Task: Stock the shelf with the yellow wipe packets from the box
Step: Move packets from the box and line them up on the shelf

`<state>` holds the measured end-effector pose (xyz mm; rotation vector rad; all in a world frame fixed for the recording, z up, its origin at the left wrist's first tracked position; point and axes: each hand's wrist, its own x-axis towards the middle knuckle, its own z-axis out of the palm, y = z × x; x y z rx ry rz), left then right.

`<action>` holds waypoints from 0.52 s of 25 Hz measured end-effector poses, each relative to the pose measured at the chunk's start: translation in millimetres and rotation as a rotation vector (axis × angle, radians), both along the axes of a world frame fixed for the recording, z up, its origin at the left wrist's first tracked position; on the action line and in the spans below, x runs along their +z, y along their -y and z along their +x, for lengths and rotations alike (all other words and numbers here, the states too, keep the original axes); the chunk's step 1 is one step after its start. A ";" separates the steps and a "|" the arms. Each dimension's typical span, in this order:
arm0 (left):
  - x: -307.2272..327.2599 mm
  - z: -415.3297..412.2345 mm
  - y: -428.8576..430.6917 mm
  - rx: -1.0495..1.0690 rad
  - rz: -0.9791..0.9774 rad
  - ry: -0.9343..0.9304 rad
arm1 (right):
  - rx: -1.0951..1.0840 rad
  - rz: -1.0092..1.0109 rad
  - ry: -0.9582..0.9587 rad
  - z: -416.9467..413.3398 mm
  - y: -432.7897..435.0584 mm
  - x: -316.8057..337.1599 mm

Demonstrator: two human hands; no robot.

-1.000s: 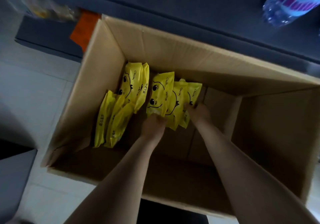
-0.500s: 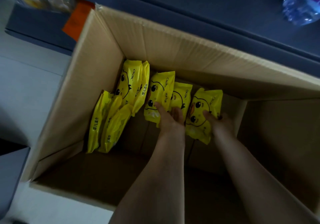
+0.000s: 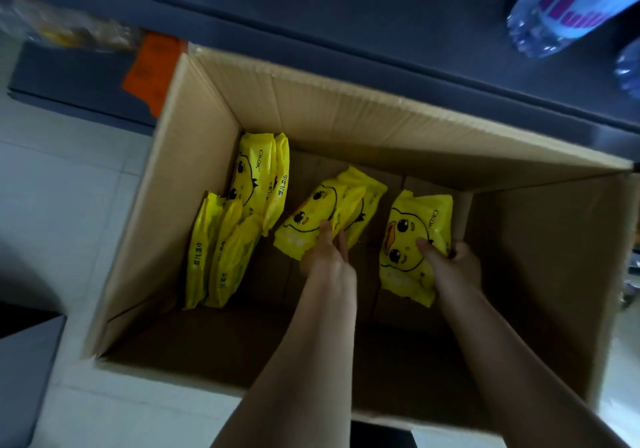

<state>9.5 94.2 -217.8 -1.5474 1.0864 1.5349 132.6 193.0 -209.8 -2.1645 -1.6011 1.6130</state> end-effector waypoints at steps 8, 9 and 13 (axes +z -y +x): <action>151.5 5.2 59.9 -0.781 -0.207 -0.488 | -0.033 0.216 -0.050 13.1 4.4 160.4; 176.3 4.4 64.8 -0.820 -0.210 -0.579 | -0.011 0.231 -0.066 15.4 4.5 184.6; 281.0 8.6 66.7 -0.777 -0.102 -0.854 | 0.070 0.255 -0.215 27.0 -4.2 280.3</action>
